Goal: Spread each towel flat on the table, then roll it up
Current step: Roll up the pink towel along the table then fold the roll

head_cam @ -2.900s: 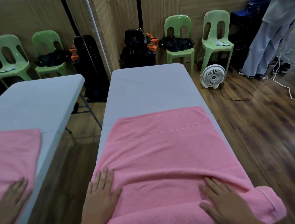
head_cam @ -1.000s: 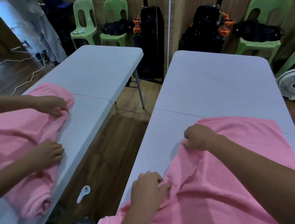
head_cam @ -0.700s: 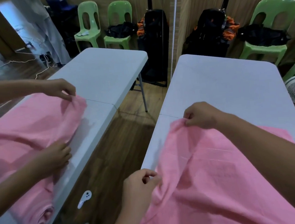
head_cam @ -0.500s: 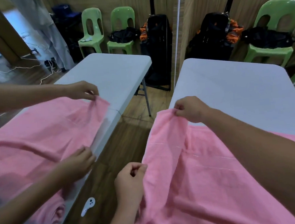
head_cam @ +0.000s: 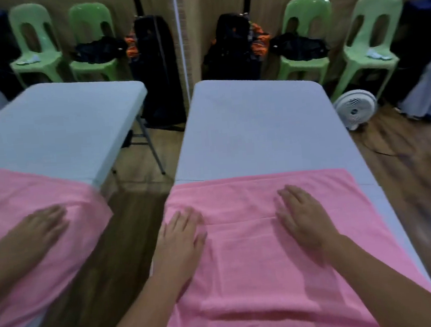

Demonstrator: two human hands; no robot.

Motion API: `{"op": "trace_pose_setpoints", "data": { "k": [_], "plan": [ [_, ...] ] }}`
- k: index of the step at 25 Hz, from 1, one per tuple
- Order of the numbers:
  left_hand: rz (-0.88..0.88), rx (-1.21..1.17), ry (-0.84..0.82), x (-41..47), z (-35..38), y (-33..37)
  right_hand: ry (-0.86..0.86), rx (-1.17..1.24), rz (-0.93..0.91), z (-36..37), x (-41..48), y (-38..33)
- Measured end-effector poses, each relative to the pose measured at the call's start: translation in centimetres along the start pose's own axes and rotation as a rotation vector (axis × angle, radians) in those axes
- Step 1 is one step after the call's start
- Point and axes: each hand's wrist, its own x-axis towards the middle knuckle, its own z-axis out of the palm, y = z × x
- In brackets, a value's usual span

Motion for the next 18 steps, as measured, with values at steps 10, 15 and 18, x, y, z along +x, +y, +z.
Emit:
{"op": "trace_pose_setpoints", "data": {
  "k": [10, 15, 18],
  "plan": [
    [0.032, 0.106, -0.1, 5.0, 0.4, 0.5, -0.013, -0.148, 0.164, -0.8, 0.6, 12.9],
    [0.17, -0.068, -0.001, -11.6, -7.5, 1.3, 0.029, 0.173, -0.193, -6.0, -13.4, 5.0],
    [0.075, -0.017, -0.128, -22.7, -8.0, -0.8, -0.097, 0.148, -0.34, -6.0, -23.9, 5.0]
  ]
}}
